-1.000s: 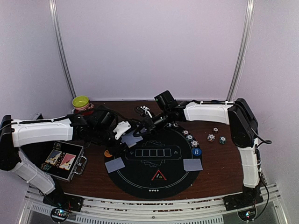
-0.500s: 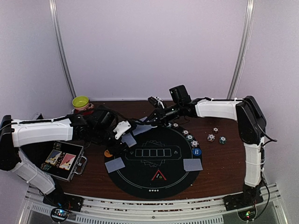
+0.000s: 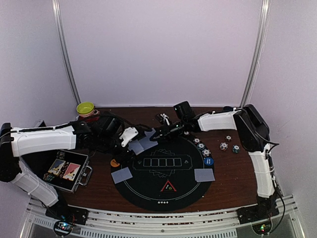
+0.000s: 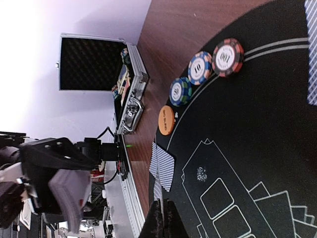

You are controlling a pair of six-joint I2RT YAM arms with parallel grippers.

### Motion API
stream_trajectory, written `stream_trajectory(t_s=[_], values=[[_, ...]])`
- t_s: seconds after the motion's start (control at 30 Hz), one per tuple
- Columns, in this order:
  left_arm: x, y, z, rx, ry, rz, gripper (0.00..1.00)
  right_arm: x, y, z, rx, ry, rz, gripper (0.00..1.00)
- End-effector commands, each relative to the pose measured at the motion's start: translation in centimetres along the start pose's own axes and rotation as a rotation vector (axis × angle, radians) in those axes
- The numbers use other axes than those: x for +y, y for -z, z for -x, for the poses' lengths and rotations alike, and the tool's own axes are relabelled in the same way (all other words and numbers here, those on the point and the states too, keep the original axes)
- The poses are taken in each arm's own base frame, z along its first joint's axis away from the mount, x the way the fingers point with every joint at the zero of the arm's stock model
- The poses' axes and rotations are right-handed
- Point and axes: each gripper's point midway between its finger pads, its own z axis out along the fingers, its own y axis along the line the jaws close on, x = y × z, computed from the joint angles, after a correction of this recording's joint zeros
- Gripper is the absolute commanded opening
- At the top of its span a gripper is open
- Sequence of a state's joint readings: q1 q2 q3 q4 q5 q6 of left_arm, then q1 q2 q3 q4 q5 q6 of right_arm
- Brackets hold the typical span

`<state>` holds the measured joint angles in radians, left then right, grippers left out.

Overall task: Distribute texas hold em gaming equipment
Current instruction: Pick up the poker card from the face-down deck piles, then distribute the big blind button in the dealer area.

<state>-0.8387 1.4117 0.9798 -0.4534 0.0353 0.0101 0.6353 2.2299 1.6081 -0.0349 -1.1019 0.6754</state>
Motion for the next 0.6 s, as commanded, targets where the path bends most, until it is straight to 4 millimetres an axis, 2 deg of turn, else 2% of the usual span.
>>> stream_trajectory(t_s=[0.0, 0.23, 0.57], values=[[1.0, 1.6, 2.4, -0.087, -0.003, 0.038, 0.64, -0.1, -3.9, -1.9, 0.074, 0.014, 0.009, 0.00], [2.2, 2.6, 2.3, -0.080, 0.044, 0.107, 0.64, 0.2, -8.5, -5.4, 0.154, -0.017, 0.067, 0.00], [4.0, 3.9, 0.4, 0.000, 0.103, 0.214, 0.65, 2.2, -11.5, -6.8, 0.161, -0.034, 0.137, 0.00]])
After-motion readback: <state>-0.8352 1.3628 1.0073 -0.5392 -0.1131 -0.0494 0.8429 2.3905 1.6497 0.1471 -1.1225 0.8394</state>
